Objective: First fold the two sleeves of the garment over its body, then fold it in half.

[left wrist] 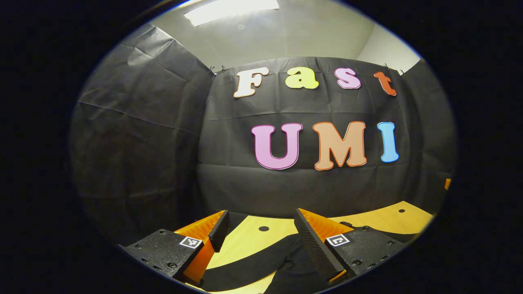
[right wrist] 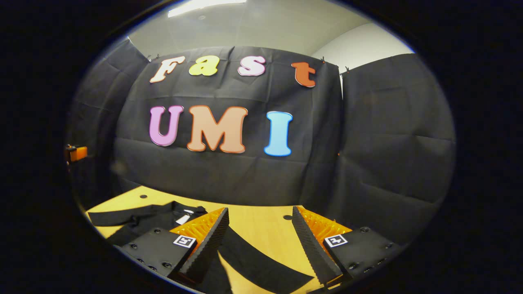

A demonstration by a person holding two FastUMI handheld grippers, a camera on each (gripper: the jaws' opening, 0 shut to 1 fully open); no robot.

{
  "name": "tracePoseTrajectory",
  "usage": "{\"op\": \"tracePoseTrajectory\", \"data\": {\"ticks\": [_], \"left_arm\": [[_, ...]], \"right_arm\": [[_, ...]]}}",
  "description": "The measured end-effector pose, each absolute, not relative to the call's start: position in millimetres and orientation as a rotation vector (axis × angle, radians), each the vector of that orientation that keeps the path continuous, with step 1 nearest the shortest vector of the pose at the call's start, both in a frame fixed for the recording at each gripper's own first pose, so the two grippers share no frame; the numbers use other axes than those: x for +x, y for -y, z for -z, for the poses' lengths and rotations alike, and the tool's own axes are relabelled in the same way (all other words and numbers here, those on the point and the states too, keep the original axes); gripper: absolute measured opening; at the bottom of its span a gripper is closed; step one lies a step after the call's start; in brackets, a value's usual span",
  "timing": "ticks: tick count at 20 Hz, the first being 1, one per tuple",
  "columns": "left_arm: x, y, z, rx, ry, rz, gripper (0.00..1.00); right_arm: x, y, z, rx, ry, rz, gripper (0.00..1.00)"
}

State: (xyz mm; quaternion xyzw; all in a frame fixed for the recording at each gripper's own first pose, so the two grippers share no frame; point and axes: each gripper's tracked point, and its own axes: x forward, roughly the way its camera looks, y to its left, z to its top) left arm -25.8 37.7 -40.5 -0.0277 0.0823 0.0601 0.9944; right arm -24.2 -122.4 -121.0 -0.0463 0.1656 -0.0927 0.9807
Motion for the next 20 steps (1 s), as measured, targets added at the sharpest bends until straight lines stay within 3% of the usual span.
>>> {"op": "tracePoseTrajectory", "data": {"ticks": [1,3,6,9,10,12,14,15,17,18,19,20], "left_arm": [[-27.0,-41.4,43.3,-0.05,-0.173,-0.132,0.94],[-30.9,-50.5,45.7,-0.042,-0.183,-0.154,0.99],[-36.1,-66.5,47.2,-0.02,-0.191,-0.195,0.94],[-40.8,-76.7,49.6,0.0,-0.209,-0.221,0.99],[-41.7,-79.8,48.8,0.012,-0.209,-0.23,0.94],[-45.2,-86.8,49.2,0.027,-0.208,-0.25,0.99],[-48.1,-84.6,54.0,0.025,-0.224,-0.258,0.94],[-49.8,-82.0,56.0,0.022,-0.225,-0.256,0.99],[-49.0,-78.5,59.7,0.024,-0.236,-0.253,0.94],[-47.1,-77.1,60.1,0.028,-0.238,-0.253,0.99],[-45.3,-75.8,60.9,0.029,-0.238,-0.25,0.89],[-43.4,-74.5,62.1,0.028,-0.24,-0.248,0.92]], "right_arm": [[-26.3,134.9,145.9,-0.103,-0.391,0.205,0.98],[-30.8,153.3,199.3,-0.102,-0.51,0.222,0.99],[-45.7,168.5,275.8,-0.051,-0.694,0.235,0.99],[-61.4,178.7,340.6,-0.014,-0.869,0.244,0.99],[-71.8,181.9,356.3,-0.019,-0.919,0.247,1.0],[-81.3,188.3,380.5,-0.017,-0.974,0.253,1.0],[-92.0,196.9,396.6,0.022,-1.02,0.285,1.0],[-98.2,199.6,404.1,0.053,-1.048,0.291,1.0],[-91.1,198.8,399.3,0.158,-0.998,0.314,1.0],[-90.8,197.6,403.2,0.163,-0.978,0.311,0.98],[-92.7,197.7,406.4,0.145,-0.974,0.301,0.94],[-92.1,197.9,408.2,0.127,-0.967,0.292,0.94]]}}
